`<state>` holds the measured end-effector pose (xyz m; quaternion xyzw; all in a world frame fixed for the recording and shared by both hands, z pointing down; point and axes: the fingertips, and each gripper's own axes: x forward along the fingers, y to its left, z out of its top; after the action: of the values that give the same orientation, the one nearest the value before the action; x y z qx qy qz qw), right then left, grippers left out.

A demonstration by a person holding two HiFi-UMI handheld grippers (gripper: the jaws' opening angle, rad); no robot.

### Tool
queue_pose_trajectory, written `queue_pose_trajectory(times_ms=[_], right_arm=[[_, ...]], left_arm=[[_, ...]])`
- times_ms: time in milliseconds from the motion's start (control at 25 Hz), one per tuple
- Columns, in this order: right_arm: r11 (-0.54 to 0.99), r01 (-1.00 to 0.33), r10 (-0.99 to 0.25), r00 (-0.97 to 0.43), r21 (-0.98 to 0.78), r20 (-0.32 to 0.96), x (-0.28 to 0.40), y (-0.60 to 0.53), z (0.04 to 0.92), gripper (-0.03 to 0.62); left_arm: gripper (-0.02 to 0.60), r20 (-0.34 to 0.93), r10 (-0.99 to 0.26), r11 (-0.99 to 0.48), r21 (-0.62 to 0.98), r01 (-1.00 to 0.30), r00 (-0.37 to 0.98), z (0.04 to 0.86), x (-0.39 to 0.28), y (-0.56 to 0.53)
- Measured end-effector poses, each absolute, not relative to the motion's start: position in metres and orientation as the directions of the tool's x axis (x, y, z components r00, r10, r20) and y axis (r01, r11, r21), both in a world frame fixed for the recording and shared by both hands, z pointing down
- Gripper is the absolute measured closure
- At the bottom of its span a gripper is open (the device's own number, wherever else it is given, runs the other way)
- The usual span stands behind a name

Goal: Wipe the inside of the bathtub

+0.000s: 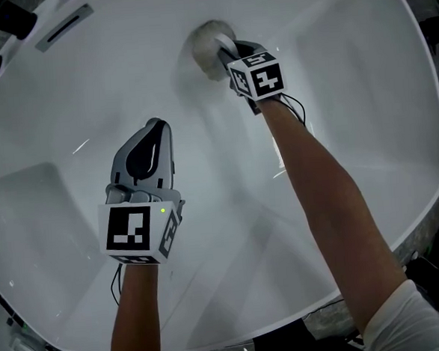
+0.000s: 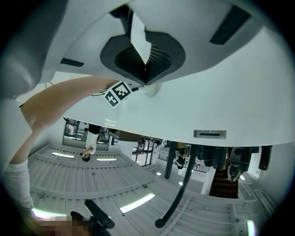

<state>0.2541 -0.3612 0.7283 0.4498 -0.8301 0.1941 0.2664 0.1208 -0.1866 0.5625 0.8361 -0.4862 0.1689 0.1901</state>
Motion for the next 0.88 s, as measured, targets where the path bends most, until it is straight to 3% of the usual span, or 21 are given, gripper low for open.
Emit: queue_pose_trajectory(times_ms=[400,880], right_arm=[[0.441,-0.896,-0.684,-0.376,-0.057,0.626,0.337,-0.385,0.737,0.494],[0.364,-0.930,-0.699,-0.307,-0.048,0.646,0.384,-0.393,0.750,0.494]], left_arm=[[0.569,0.464,-0.716,-0.501,0.179,-0.847,0.522,0.580,0.170,-0.199],[0.569,0.462,-0.716,-0.500,0.185,-0.846,0.523,0.584,0.165,-0.199]])
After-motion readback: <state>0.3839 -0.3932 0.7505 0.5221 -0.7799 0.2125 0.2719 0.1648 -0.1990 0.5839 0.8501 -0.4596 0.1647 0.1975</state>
